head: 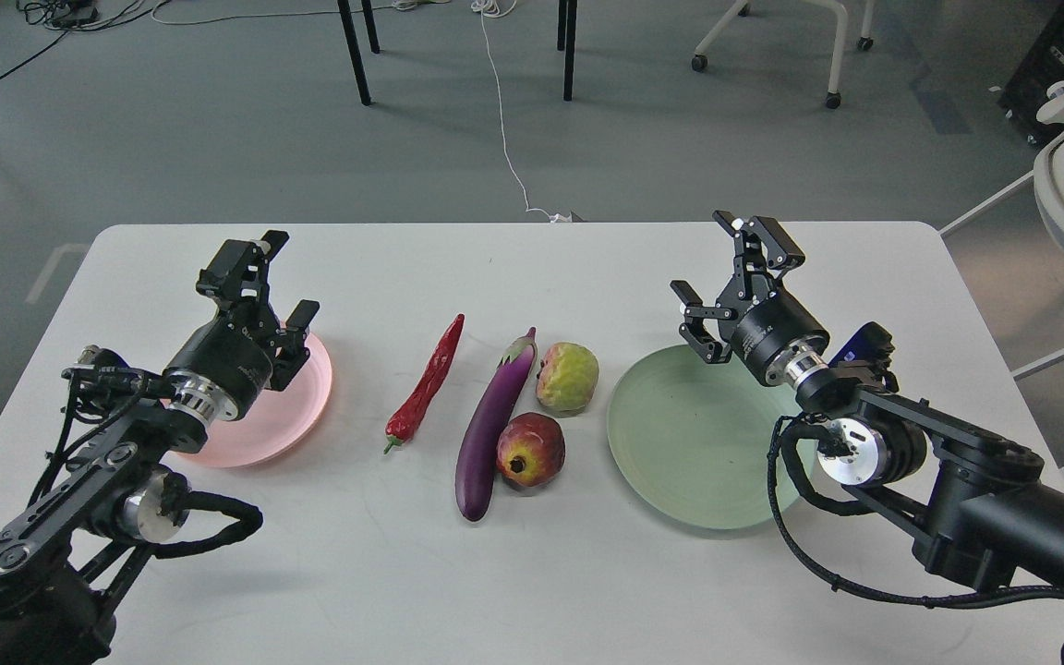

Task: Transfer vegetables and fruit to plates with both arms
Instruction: 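Move the right gripper toward the pale green fruit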

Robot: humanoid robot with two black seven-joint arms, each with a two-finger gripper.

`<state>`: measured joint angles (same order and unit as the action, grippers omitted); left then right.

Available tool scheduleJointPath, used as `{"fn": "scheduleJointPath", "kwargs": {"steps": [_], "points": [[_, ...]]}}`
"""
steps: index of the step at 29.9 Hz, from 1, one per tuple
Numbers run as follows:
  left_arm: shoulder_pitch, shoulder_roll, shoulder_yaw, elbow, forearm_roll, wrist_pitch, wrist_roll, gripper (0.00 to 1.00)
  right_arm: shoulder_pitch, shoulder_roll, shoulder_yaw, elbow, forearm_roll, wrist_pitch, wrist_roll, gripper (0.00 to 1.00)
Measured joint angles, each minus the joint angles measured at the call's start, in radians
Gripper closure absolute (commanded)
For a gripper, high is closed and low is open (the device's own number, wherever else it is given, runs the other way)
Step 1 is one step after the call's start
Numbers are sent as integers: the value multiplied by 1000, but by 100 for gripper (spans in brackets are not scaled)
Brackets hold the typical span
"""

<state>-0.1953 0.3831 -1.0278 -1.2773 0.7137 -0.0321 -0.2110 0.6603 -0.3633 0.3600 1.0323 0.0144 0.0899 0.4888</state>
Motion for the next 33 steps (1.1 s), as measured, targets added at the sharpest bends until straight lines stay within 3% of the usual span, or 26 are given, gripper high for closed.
{"fn": "scheduleJointPath", "kwargs": {"steps": [10, 19, 25, 33], "points": [[2, 1, -1, 0, -11, -7, 2, 0, 64, -79, -47, 36, -94, 38, 0, 3], [-29, 36, -8, -17, -10, -25, -2, 0, 597, -108, -581, 20, -561, 43, 0, 2], [-34, 45, -9, -39, -11, -38, -3, 0, 827, 34, -925, -77, -901, 43, 0, 2], [-33, 57, -9, -65, -11, -39, -4, 0, 838, 242, -1105, -205, -998, 41, 0, 2]]}}
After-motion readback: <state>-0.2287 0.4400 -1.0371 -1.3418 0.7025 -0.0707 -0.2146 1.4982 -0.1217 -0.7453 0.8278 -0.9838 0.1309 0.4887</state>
